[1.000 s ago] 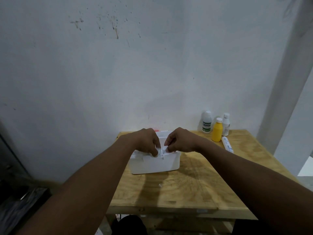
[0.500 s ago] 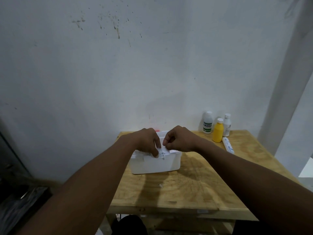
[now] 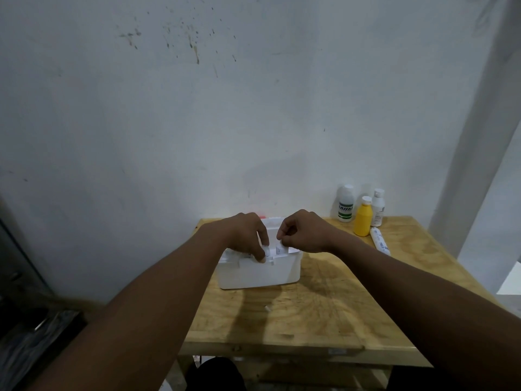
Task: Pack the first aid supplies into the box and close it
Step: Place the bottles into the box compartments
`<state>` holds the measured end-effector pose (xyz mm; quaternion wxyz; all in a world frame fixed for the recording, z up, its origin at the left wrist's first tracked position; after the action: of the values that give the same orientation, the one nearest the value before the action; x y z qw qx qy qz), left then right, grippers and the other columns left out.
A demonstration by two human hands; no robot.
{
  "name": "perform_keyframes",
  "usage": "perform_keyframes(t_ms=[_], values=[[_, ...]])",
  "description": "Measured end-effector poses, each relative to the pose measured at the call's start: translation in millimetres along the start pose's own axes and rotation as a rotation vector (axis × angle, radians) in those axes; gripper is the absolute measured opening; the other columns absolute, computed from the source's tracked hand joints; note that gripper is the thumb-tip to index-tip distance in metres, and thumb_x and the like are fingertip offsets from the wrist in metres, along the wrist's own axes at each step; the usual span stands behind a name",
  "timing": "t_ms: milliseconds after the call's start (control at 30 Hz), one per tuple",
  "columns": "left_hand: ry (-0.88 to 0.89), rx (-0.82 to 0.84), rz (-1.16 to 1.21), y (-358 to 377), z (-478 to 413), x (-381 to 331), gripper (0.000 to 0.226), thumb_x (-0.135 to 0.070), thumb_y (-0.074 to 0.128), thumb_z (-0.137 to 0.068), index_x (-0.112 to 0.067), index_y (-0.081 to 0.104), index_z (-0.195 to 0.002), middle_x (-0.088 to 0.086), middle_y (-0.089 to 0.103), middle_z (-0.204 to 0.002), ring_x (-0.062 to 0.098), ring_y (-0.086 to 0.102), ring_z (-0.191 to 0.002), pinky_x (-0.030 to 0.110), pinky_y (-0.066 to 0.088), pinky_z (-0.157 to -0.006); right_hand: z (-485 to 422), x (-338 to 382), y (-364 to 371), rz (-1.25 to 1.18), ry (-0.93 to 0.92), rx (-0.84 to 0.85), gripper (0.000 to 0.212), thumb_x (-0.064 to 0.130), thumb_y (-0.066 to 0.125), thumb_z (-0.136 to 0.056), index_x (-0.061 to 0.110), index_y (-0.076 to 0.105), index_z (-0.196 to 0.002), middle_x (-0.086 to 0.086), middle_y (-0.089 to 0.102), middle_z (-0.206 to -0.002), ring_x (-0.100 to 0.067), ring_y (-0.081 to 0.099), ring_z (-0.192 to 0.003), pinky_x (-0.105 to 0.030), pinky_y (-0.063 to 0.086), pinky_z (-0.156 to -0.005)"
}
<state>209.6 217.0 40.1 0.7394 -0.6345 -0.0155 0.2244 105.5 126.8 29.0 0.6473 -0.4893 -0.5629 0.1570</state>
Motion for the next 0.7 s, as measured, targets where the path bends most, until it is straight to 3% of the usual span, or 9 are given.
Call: perform_keyframes(t_ms=[567, 700], values=[[0.0, 0.008, 0.003, -0.2, -2.3, 2.0, 0.037, -0.034, 0.088, -0.07, -0.026, 0.075, -0.104, -0.012, 0.053, -0.087, 0.017, 0.057, -0.091, 0.024, 0.043, -0.069, -1.1, -0.6, -0.6, -0.013, -0.014, -0.008, 0.018, 0.02, 0.073, -0.08, 0.016, 0.075, -0.096, 0.004, 0.073, -0.095, -0.009, 0.067, -0.088, -0.024, 0.055, -0.08], [0.0, 0.009, -0.027, -2.3, -6.6, 0.3, 0.035, -0.037, 0.086, -0.072, -0.029, 0.074, -0.103, -0.015, 0.049, -0.087, 0.015, 0.053, -0.094, 0.026, 0.043, -0.077, 1.4, 2.8, -7.3, 0.005, -0.019, -0.035, 0.016, 0.019, 0.07, -0.082, 0.014, 0.075, -0.096, 0.002, 0.073, -0.095, -0.011, 0.067, -0.088, -0.024, 0.055, -0.08]])
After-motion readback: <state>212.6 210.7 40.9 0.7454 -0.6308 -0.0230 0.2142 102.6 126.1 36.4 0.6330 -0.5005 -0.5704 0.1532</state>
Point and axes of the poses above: each hand's wrist, its own z-axis away from the middle knuckle, its own y-axis out of the palm, x = y × z, the point moved 7 cm from there along -z, towards the middle knuckle
